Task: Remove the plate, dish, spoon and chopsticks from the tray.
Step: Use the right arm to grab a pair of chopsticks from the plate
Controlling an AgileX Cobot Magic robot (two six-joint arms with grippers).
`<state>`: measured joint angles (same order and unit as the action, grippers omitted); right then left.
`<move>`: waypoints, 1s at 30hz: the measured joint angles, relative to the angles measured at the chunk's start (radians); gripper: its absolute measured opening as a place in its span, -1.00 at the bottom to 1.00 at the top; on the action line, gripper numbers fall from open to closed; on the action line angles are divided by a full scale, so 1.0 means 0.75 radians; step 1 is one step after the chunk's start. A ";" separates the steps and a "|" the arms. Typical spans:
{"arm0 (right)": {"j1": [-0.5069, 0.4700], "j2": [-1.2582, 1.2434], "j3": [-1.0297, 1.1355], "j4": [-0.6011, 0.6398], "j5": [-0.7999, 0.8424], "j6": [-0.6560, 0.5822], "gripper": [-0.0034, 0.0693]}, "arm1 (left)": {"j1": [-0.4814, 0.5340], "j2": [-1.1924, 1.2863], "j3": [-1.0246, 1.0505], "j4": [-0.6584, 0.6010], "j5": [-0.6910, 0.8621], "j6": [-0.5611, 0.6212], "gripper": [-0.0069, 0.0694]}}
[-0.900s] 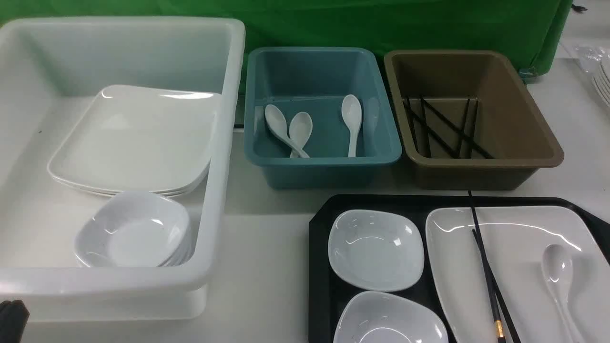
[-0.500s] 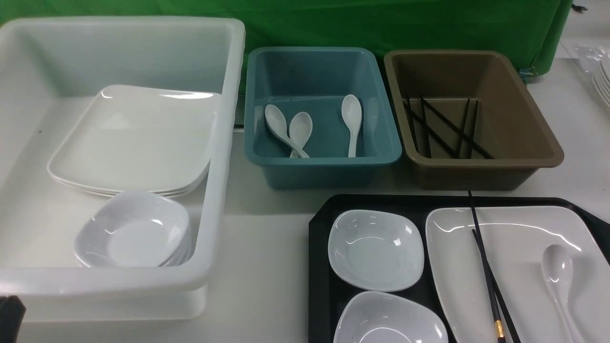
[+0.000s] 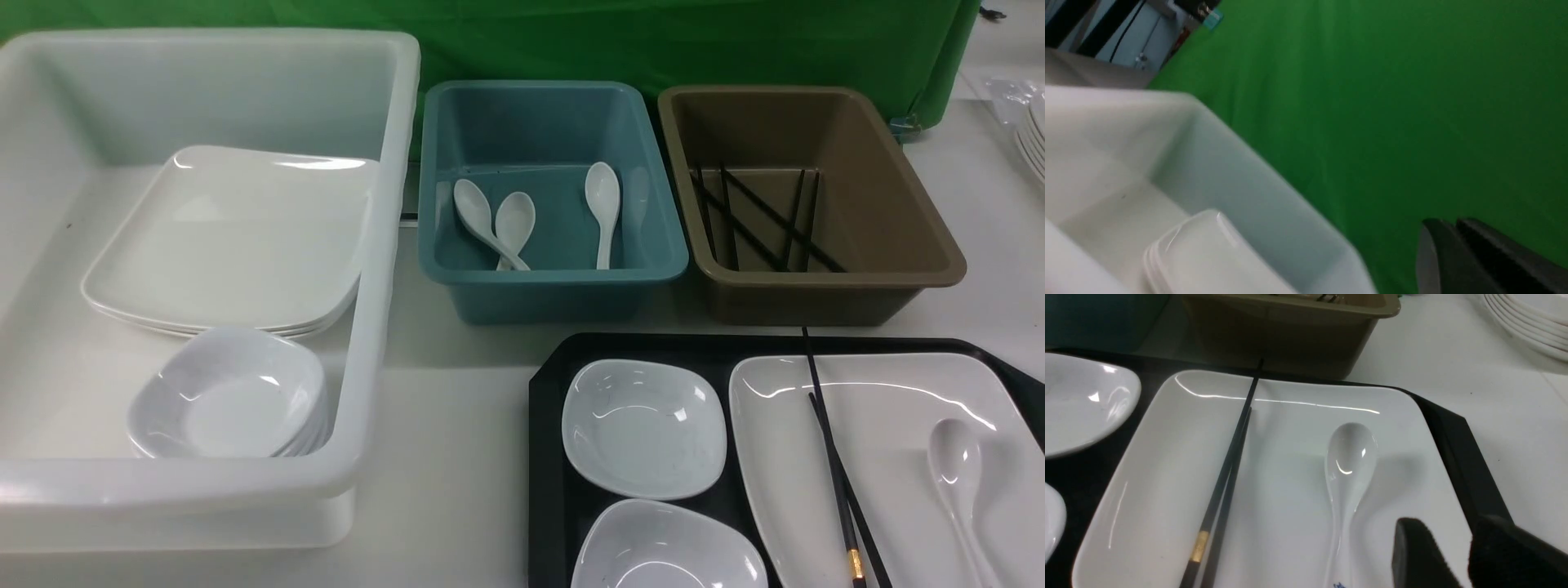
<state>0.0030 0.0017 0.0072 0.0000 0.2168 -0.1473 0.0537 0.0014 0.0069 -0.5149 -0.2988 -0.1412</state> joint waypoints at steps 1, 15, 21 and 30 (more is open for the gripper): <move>0.000 0.000 0.000 0.000 0.000 0.000 -0.24 | 0.000 0.000 0.000 0.008 -0.014 -0.023 -0.77; 0.000 0.000 0.000 0.366 -0.509 0.808 -0.24 | 0.000 0.314 -0.792 0.479 0.912 -0.252 -0.77; 0.001 -0.001 -0.020 0.369 -0.577 0.815 -0.28 | 0.000 0.670 -0.999 0.420 1.477 0.094 -0.77; 0.033 0.503 -0.761 0.290 0.337 0.349 -0.82 | 0.000 1.040 -1.011 0.336 1.778 0.358 -0.77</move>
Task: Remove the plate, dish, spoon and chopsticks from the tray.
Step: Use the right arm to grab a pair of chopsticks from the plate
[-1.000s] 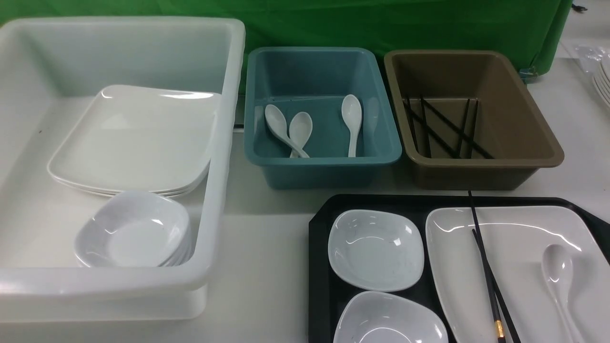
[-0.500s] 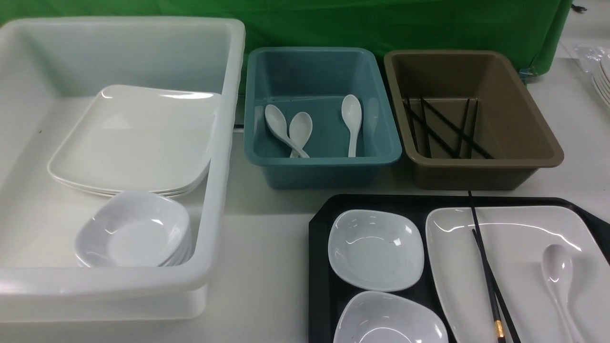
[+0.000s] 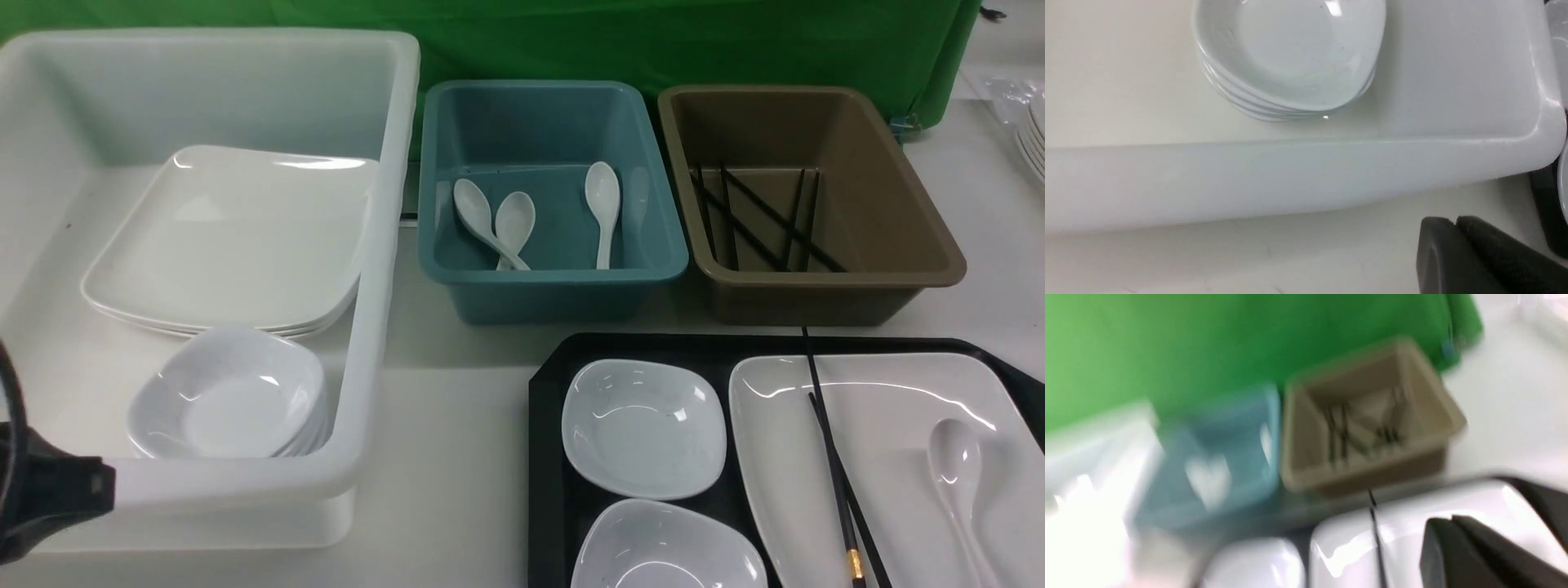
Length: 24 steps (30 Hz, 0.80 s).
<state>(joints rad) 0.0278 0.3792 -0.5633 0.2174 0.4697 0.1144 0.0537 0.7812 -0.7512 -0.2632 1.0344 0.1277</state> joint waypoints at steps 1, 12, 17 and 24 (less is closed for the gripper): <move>0.002 0.106 -0.088 -0.003 0.119 -0.050 -0.82 | 0.000 0.019 0.000 -0.014 -0.003 0.003 -0.77; 0.007 0.991 -0.467 -0.141 0.778 -0.285 -0.67 | -0.263 0.154 0.000 -0.090 -0.001 0.027 -0.82; 0.008 1.198 -0.421 -0.249 0.695 -0.212 0.00 | -0.483 0.224 0.000 0.043 0.001 -0.136 -0.82; 0.059 1.443 -0.355 -0.275 0.455 -0.153 0.54 | -0.596 0.263 0.000 0.106 -0.058 -0.250 -0.82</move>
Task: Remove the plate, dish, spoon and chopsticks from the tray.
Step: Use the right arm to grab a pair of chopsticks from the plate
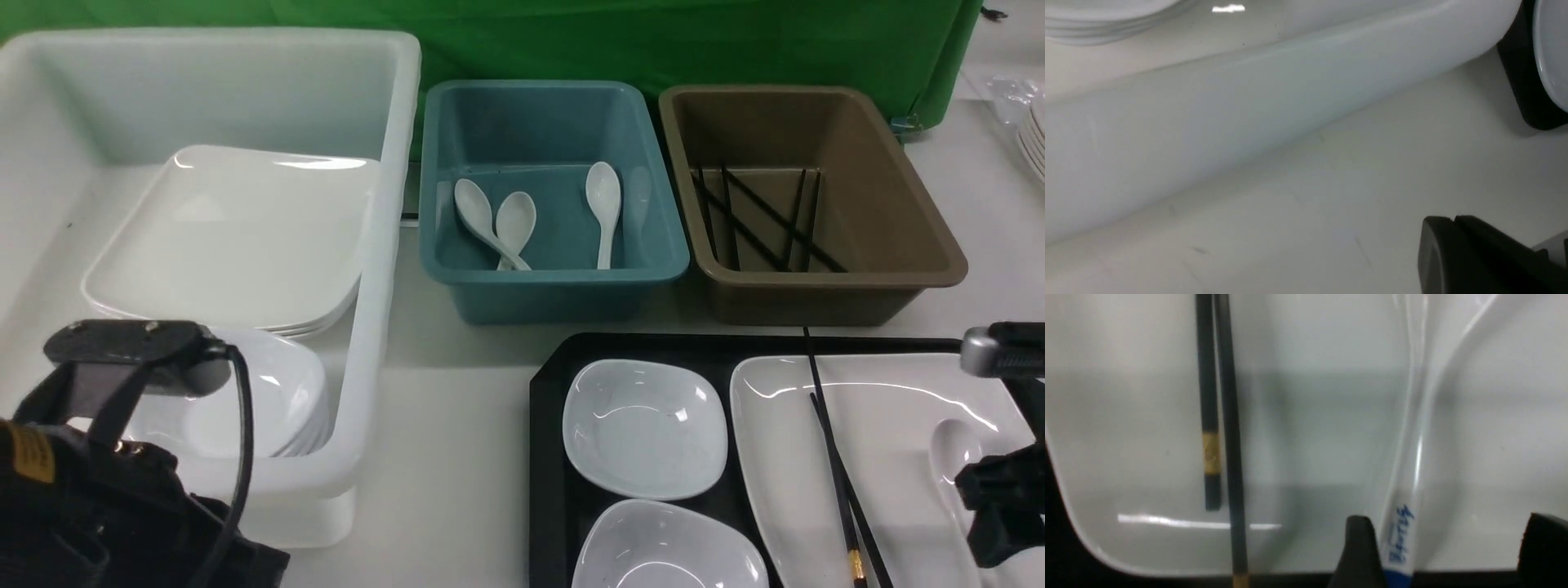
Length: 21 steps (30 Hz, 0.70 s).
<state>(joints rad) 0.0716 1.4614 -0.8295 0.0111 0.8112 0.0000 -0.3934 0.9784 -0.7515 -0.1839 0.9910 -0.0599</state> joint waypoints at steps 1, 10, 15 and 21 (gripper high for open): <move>0.004 0.014 0.000 -0.004 -0.007 0.000 0.54 | -0.001 0.000 0.000 0.000 -0.003 0.000 -0.82; 0.027 0.240 0.000 -0.096 -0.107 0.119 0.42 | -0.006 0.000 0.000 0.008 -0.027 -0.004 -0.82; 0.029 0.253 0.000 -0.099 -0.113 0.117 -0.33 | -0.006 0.000 -0.001 0.007 -0.037 -0.004 -0.82; 0.029 0.166 -0.042 -0.081 -0.059 0.116 -0.50 | -0.006 0.000 -0.039 0.027 -0.031 -0.007 -0.82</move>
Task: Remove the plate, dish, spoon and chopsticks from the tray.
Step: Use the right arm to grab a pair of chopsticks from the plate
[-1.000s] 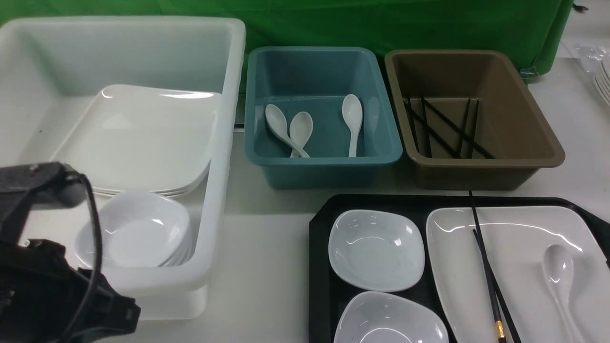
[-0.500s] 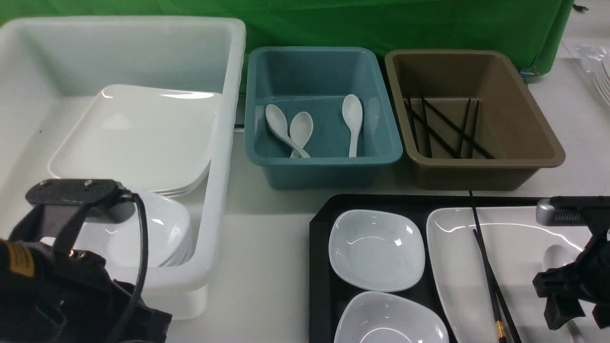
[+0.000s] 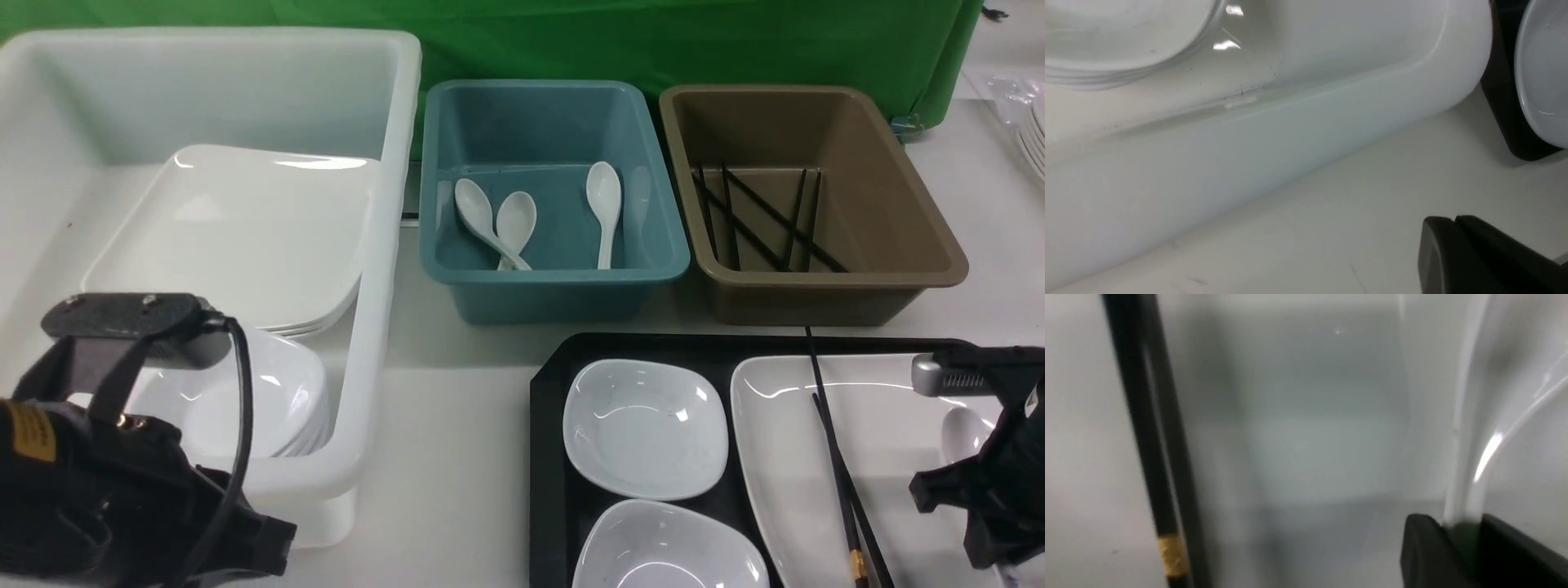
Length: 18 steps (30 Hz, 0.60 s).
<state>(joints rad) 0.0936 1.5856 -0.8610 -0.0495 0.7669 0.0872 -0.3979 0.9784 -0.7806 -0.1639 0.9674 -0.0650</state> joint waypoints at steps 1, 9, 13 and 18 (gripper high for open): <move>0.000 -0.045 -0.021 0.016 0.023 0.000 -0.50 | 0.000 0.000 -0.012 0.014 0.000 -0.006 -0.82; 0.154 -0.189 -0.466 0.317 0.037 -0.194 -0.50 | 0.000 0.000 -0.104 0.186 -0.065 -0.154 -0.82; 0.296 0.032 -0.865 0.401 0.038 -0.276 -0.50 | 0.001 0.000 -0.109 0.230 -0.134 -0.187 -0.82; 0.426 0.402 -1.292 0.407 0.012 -0.285 -0.50 | 0.001 0.000 -0.109 0.231 -0.171 -0.195 -0.80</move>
<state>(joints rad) 0.4129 1.8872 -1.8298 0.2558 0.7755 -0.1263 -0.3970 0.9784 -0.8625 0.0098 0.8388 -0.2114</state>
